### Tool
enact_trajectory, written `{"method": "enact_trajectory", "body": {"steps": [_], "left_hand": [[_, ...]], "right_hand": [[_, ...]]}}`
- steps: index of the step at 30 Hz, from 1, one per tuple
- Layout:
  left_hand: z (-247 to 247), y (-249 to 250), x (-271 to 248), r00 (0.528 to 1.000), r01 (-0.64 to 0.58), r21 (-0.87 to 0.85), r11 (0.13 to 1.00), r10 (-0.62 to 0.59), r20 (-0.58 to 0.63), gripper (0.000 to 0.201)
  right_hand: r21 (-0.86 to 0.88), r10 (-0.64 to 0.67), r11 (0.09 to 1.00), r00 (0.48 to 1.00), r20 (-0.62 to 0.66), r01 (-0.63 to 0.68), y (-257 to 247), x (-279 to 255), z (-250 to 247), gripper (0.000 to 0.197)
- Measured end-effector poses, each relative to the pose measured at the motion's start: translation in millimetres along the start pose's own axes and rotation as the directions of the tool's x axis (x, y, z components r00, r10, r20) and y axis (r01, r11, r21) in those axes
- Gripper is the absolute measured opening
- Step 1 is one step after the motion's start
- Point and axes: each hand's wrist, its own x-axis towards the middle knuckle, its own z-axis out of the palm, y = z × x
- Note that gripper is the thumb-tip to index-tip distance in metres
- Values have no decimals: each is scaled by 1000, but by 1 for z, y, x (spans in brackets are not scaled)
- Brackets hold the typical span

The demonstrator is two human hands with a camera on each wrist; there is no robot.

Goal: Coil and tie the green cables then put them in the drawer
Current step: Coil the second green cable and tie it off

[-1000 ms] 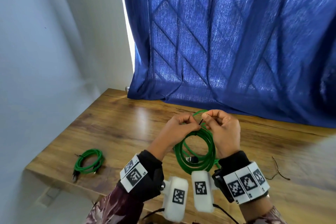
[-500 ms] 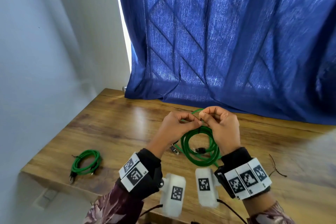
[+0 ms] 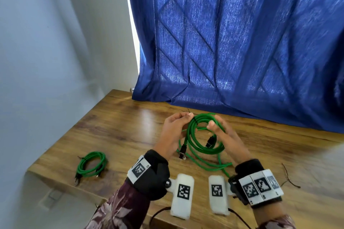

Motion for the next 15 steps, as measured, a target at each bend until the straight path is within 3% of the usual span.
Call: {"method": "enact_trajectory", "body": {"steps": [3, 6, 10, 15], "left_hand": [[-3, -3, 5, 997, 30, -148, 989, -40, -63, 15], [-8, -5, 6, 992, 43, -160, 986, -61, -112, 10], [-19, -7, 13, 988, 66, -112, 992, -81, -130, 13], [-43, -7, 21, 985, 109, -46, 993, -114, -126, 19]], "right_hand": [[321, 166, 927, 980, 112, -194, 11, -8, 7, 43], [363, 192, 911, 980, 46, -195, 16, -5, 16, 16], [231, 152, 964, 986, -67, -133, 16, 1, 28, 18], [189, 128, 977, 979, -156, -98, 20, 15, 48, 20]]}}
